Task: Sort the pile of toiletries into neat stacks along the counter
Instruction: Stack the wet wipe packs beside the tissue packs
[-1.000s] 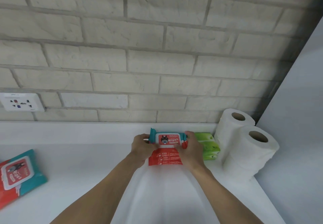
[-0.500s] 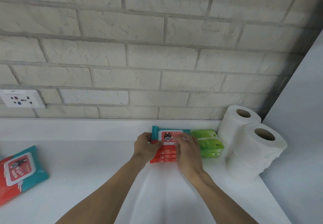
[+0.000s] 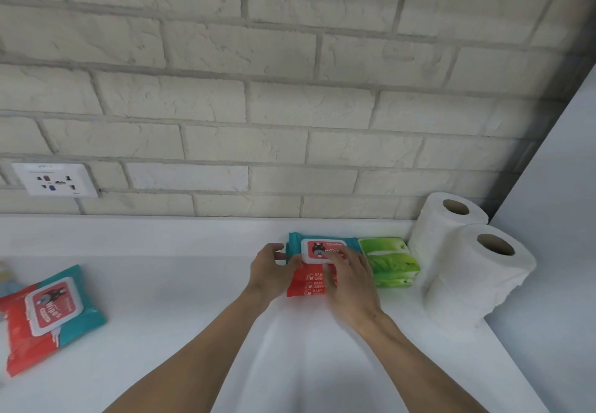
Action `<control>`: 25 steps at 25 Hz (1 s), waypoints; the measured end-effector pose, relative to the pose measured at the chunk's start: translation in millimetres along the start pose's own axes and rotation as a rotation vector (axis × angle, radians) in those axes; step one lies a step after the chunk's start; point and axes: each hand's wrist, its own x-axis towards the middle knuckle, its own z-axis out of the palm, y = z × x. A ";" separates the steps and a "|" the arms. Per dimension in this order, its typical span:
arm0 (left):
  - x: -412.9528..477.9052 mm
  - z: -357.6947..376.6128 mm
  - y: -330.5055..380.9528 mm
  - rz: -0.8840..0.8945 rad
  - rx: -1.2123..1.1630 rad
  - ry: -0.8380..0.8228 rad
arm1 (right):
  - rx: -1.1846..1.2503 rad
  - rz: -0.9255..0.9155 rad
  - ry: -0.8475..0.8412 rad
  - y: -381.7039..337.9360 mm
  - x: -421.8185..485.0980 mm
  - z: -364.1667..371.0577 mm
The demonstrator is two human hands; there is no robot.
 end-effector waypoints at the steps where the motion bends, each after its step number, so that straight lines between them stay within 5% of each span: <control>1: -1.5 -5.4 -0.9 0.010 0.007 -0.002 | -0.016 0.015 -0.009 -1.8 -0.7 -0.2; 6: -12.2 -43.5 -19.6 0.092 0.020 0.025 | -0.068 0.054 0.030 -33.3 -6.8 1.2; 13: -32.9 -130.0 -62.3 0.155 0.081 0.102 | 0.165 -0.062 0.028 -131.7 -34.4 17.1; 25: -37.3 -308.9 -128.5 0.282 0.442 0.154 | 0.401 -0.124 -0.273 -291.5 -62.3 75.2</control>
